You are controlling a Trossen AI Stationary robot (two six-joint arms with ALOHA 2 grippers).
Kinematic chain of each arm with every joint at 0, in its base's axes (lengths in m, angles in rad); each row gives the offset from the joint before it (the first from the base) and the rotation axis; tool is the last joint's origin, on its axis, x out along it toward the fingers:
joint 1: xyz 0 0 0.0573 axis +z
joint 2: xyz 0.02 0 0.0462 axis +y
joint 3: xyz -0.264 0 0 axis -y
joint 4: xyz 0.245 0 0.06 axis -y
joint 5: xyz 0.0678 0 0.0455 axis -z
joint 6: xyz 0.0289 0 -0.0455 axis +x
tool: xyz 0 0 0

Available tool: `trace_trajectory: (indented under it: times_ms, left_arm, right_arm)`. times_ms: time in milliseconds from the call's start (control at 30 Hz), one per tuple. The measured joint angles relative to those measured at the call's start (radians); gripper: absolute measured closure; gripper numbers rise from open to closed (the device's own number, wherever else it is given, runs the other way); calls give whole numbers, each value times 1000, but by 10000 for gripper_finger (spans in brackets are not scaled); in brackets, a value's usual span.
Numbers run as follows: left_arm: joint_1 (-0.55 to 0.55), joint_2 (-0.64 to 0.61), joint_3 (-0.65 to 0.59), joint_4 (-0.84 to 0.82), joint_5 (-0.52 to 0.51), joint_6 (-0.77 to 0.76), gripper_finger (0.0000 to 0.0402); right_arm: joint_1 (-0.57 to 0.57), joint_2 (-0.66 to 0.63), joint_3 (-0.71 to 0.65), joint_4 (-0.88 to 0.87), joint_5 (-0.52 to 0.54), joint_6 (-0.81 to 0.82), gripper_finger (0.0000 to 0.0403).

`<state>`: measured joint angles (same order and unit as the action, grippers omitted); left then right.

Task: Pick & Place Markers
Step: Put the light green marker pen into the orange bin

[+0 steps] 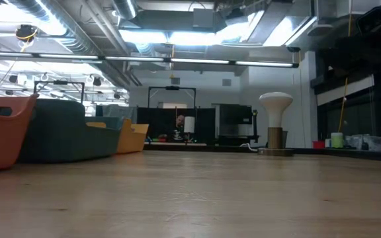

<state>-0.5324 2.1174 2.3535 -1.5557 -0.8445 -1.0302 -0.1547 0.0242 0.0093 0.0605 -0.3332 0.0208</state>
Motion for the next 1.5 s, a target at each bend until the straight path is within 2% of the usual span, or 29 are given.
trace_trajectory:
  times_ms: [100, 300, 400, 500, 767, 900, 1100, 1233, 1400, 1500]
  left_arm:
    - [-10, 0, -8, -13, 23, -28, 377]
    - [-21, 0, -23, -15, 158, -54, 377]
    - [-31, 0, -20, -16, 179, -51, 377]
    - [-51, -11, -20, -15, 176, -49, 377]
    - [-97, -86, -26, -15, 50, -39, 377]
    - [-80, -134, -75, -14, 52, -38, 377]
    - [-43, -232, -260, -15, 123, -61, 377]
    - [-40, -314, -415, -1, 142, -136, 377]
    - [-54, -450, -651, 186, 183, -217, 377]
    - [-57, -522, -793, 327, 243, -248, 377]
  right_arm:
    - [0, 0, 0, 0, 0, 0, 233]
    - [0, 0, 0, 0, 0, 0, 233]
    - [0, 0, 0, 0, 0, 0, 233]
    - [0, 0, 0, 0, 0, 0, 233]
    - [0, 0, 0, 0, 0, 0, 233]
    - [0, 0, 0, 0, 0, 0, 233]
    - [0, 0, 0, 0, 0, 0, 233]
    - [0, 0, 0, 0, 0, 0, 233]
    - [0, 0, 0, 0, 0, 0, 233]
    - [0, 0, 0, 0, 0, 0, 233]
